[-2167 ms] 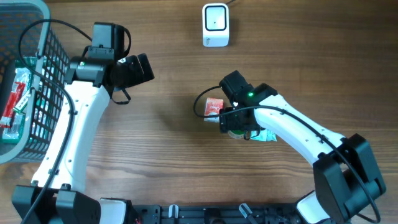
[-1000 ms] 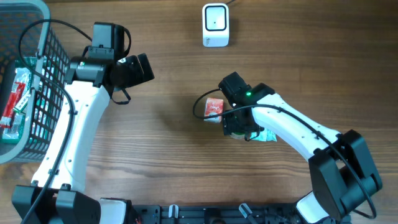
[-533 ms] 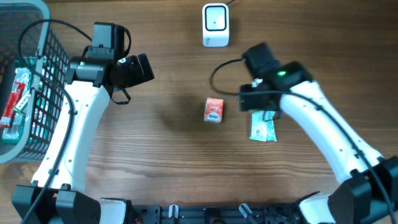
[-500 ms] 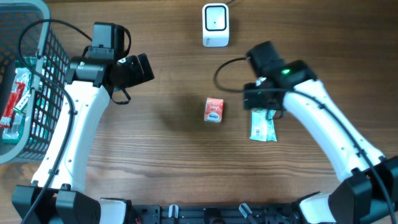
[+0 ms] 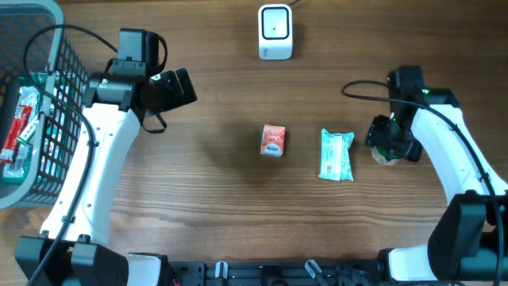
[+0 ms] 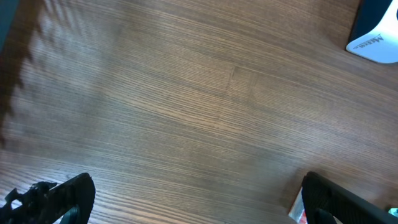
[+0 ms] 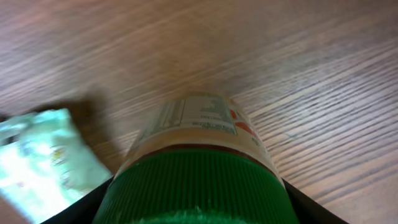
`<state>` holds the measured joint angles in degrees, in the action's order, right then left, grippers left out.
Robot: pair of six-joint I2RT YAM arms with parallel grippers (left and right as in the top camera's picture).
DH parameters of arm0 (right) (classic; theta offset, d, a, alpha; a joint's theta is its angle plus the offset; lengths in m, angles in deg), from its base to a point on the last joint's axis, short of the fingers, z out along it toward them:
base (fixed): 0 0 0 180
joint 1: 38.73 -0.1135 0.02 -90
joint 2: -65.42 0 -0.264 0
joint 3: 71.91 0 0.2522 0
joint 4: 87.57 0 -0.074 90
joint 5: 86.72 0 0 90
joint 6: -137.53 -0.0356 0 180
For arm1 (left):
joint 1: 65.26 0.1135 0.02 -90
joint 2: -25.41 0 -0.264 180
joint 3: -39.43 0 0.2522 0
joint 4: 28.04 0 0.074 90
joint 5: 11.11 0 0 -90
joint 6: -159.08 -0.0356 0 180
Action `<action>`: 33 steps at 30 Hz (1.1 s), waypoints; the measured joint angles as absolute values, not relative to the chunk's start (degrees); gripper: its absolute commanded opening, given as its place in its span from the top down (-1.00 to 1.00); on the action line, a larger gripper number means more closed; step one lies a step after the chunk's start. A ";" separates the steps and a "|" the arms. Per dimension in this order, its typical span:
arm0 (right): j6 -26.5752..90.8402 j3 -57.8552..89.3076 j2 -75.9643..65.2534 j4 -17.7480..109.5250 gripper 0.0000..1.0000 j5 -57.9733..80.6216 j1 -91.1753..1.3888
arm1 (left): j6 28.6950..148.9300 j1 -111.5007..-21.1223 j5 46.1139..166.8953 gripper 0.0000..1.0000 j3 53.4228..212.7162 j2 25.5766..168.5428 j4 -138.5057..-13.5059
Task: Scan the item barcode
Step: 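Lift the jar with the right gripper and set it down further right, then move the right gripper onto the mint-green tissue pack and grasp it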
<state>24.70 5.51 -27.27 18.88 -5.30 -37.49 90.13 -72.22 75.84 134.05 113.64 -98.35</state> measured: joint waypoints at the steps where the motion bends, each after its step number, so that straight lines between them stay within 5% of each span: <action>1: 24.72 5.09 -27.29 18.99 -0.34 -5.34 -37.06 | 90.13 -72.22 75.84 -1.00 134.05 113.64 -98.38; 15: 24.72 2.73 -27.29 23.98 -0.34 -5.36 -36.36 | 90.13 -72.22 75.86 -1.00 134.05 113.64 -98.35; 19: 24.59 -0.96 -27.38 26.93 -0.99 -5.34 -36.36 | 90.13 -72.22 75.86 -1.00 134.05 113.64 -98.38; 27: 25.82 5.27 -27.40 19.61 -1.00 -5.82 -36.36 | 90.13 -72.22 75.84 -1.00 134.05 113.64 -98.31; 29: 25.86 9.99 -27.40 16.52 -0.92 -5.78 -36.36 | 90.13 -72.22 75.84 -1.00 134.05 113.64 -98.38; 33: 28.53 22.64 -27.35 10.80 -0.12 -1.67 -36.40 | 90.13 -72.22 75.84 -1.00 134.05 113.64 -98.35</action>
